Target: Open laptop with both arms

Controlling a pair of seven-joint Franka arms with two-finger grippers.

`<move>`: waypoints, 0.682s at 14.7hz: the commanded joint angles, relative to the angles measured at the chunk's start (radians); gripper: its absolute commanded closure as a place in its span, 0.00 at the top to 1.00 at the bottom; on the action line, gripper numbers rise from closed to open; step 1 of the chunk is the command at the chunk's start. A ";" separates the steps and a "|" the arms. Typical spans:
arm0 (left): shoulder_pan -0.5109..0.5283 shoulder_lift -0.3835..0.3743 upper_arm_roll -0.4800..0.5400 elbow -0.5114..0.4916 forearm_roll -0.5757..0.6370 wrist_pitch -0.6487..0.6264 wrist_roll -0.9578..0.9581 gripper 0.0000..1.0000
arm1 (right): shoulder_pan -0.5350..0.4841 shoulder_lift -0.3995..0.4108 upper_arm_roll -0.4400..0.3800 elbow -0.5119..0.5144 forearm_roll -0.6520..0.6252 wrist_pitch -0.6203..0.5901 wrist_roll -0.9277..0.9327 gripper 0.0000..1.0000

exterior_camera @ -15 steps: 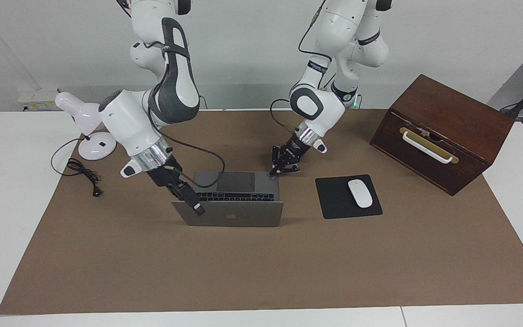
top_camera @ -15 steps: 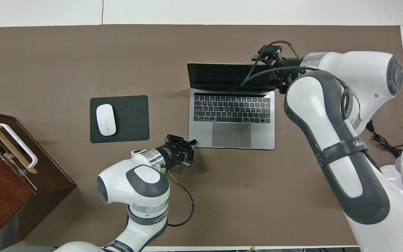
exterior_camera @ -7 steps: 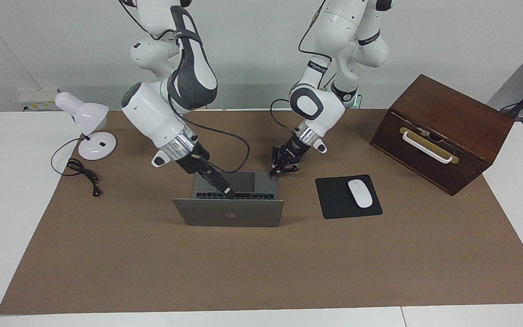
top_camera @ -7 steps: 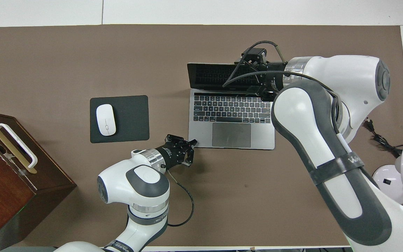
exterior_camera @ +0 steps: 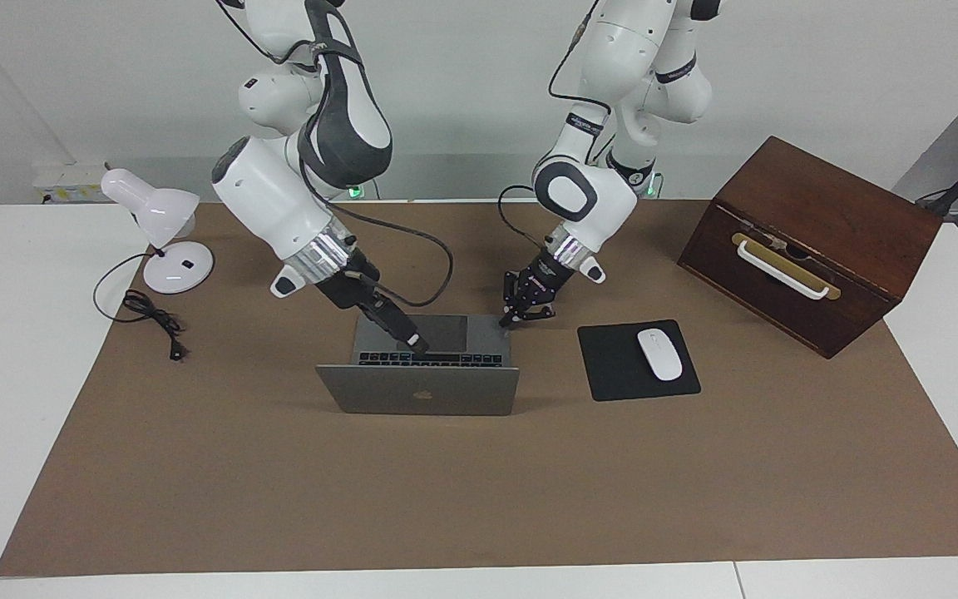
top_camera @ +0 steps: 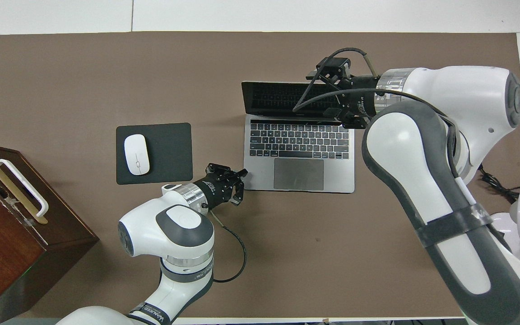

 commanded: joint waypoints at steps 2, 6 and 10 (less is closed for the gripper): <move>0.035 -0.026 0.000 0.016 0.013 0.041 0.050 0.00 | -0.019 -0.035 -0.005 0.028 -0.090 -0.075 0.008 1.00; 0.109 -0.035 -0.002 0.035 0.106 0.031 0.074 0.00 | -0.039 -0.069 -0.006 0.072 -0.203 -0.186 0.009 1.00; 0.167 -0.018 -0.002 0.095 0.298 0.021 0.073 0.00 | -0.062 -0.138 -0.023 0.100 -0.379 -0.304 -0.008 1.00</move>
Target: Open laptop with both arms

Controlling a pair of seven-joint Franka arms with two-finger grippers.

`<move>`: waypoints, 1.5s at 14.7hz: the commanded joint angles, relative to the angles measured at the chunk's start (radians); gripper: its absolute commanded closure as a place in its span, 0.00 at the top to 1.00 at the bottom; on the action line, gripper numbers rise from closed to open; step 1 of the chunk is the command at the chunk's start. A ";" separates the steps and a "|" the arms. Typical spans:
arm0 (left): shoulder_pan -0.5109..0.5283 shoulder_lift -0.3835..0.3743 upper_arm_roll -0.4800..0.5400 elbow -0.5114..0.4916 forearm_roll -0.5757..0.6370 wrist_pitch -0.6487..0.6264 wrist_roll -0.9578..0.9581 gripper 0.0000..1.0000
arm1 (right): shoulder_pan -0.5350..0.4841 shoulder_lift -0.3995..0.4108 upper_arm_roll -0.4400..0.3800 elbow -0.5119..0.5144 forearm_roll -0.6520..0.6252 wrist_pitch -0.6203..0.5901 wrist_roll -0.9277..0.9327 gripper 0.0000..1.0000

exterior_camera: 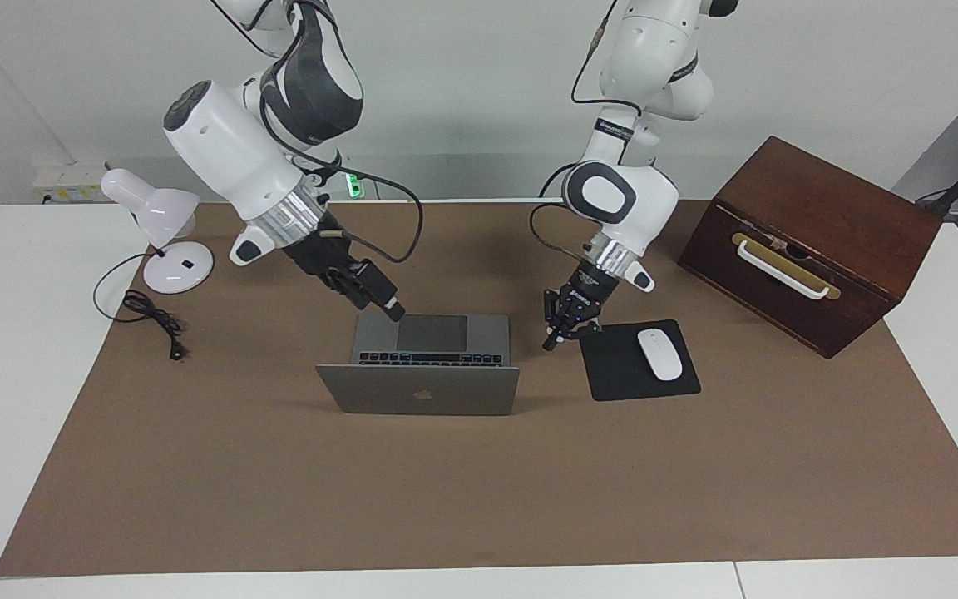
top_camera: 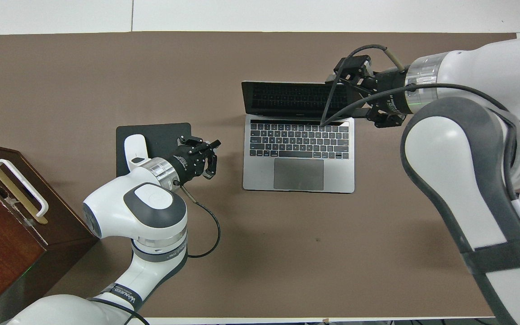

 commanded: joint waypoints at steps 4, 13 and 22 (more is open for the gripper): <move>0.137 0.015 -0.006 0.080 0.305 -0.155 0.007 0.00 | -0.035 -0.058 -0.047 0.125 -0.189 -0.260 -0.067 1.00; 0.329 0.003 -0.003 0.219 0.971 -0.622 0.013 0.00 | -0.189 -0.101 -0.015 0.194 -0.298 -0.410 -0.363 1.00; 0.435 -0.073 -0.003 0.371 1.417 -1.146 0.270 0.06 | -0.680 -0.133 0.499 0.225 -0.515 -0.493 -0.551 1.00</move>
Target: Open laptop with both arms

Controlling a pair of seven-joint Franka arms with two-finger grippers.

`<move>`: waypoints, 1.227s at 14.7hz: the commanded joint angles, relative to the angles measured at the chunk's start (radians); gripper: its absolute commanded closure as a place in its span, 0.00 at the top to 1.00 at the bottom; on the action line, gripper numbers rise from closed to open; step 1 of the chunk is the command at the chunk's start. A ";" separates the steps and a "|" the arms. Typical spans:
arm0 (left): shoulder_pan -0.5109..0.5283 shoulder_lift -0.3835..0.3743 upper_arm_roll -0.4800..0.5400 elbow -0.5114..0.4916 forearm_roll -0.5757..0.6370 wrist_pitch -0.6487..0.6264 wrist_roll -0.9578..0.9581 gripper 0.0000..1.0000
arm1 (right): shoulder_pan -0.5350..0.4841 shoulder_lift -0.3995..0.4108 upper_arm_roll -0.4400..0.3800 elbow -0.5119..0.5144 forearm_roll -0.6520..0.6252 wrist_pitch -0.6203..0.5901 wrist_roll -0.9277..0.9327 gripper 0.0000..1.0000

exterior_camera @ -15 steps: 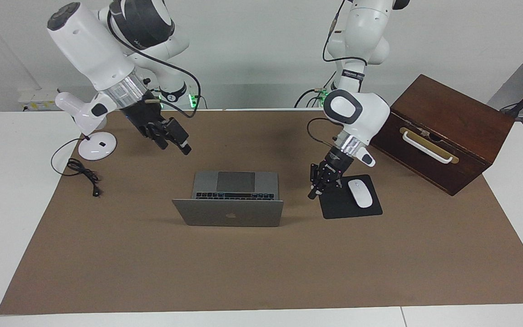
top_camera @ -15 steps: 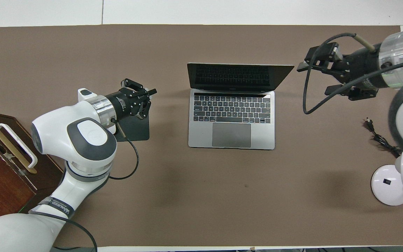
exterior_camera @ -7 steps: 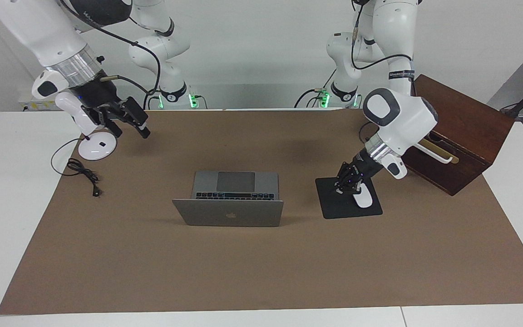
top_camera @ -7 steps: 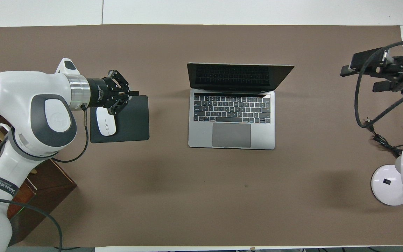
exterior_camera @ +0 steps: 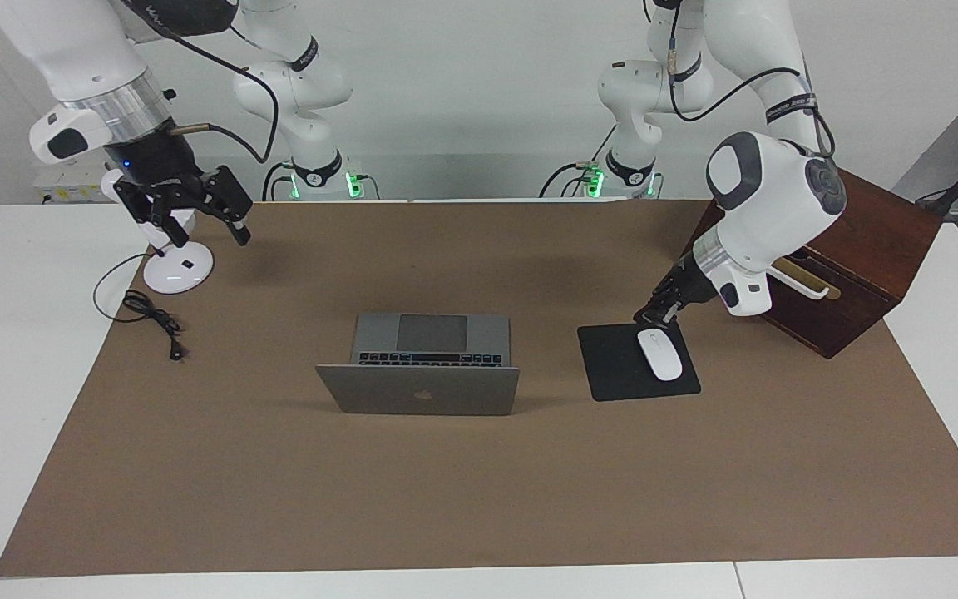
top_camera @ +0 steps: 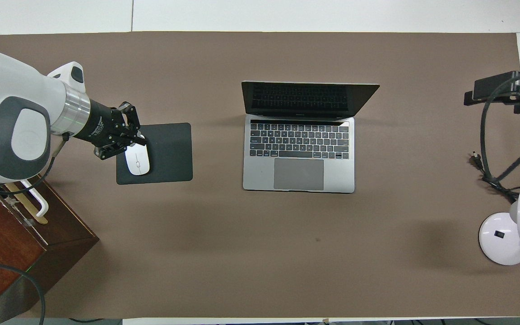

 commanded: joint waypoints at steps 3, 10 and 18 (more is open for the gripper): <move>0.073 -0.119 -0.004 -0.013 0.107 -0.242 0.291 0.18 | -0.038 -0.042 0.037 -0.025 -0.098 -0.189 -0.064 1.00; 0.081 -0.328 -0.004 -0.088 0.308 -0.363 0.479 0.31 | -0.153 -0.098 0.149 -0.131 -0.130 -0.110 -0.098 1.00; 0.081 -0.501 -0.003 -0.082 0.347 -0.454 0.517 1.00 | -0.160 -0.101 0.133 -0.129 -0.129 -0.088 -0.107 1.00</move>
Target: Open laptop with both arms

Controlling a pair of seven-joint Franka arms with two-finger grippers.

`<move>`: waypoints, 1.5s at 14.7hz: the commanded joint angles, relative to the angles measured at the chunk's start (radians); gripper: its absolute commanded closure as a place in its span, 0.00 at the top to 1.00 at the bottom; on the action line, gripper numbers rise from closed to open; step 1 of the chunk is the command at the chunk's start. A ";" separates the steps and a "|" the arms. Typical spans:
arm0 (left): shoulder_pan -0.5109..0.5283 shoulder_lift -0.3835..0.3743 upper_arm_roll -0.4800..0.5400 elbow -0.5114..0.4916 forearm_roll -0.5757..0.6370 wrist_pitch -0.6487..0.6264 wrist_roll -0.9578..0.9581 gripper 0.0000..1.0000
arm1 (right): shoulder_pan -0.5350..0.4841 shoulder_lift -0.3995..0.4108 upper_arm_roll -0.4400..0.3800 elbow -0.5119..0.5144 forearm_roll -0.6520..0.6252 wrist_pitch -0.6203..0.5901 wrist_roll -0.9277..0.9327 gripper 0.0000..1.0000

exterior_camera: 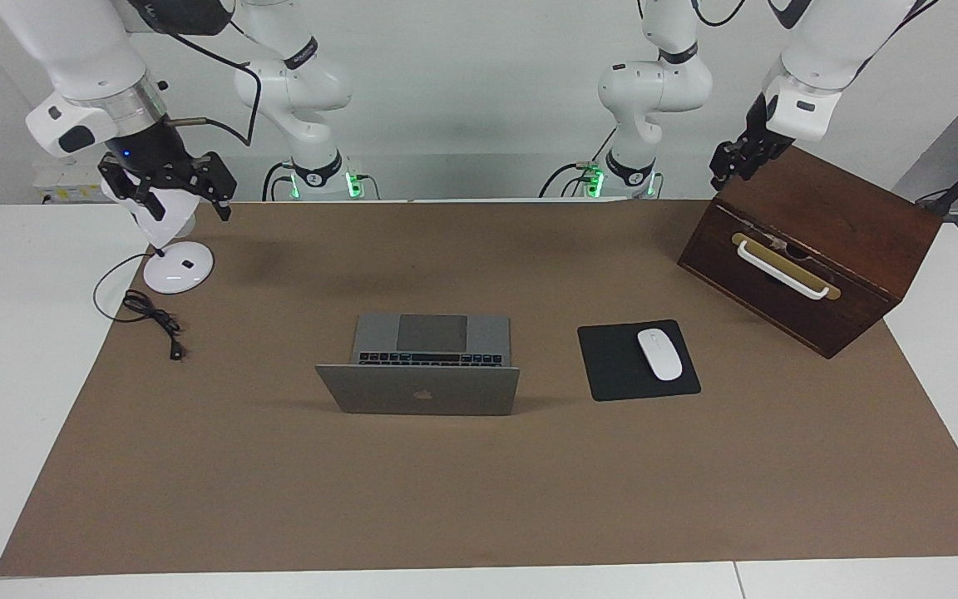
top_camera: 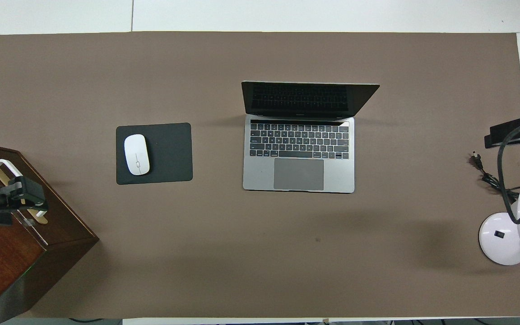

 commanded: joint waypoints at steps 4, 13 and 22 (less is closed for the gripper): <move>0.009 -0.138 0.007 -0.076 0.007 -0.033 0.021 1.00 | -0.013 -0.021 0.009 -0.029 -0.011 0.021 -0.013 1.00; 0.005 0.086 0.027 0.057 0.007 0.139 0.026 1.00 | -0.012 -0.018 -0.003 -0.027 -0.011 0.024 -0.009 1.00; -0.004 0.202 0.033 0.077 0.006 0.185 0.034 1.00 | -0.012 0.002 -0.003 -0.026 -0.005 0.018 -0.009 1.00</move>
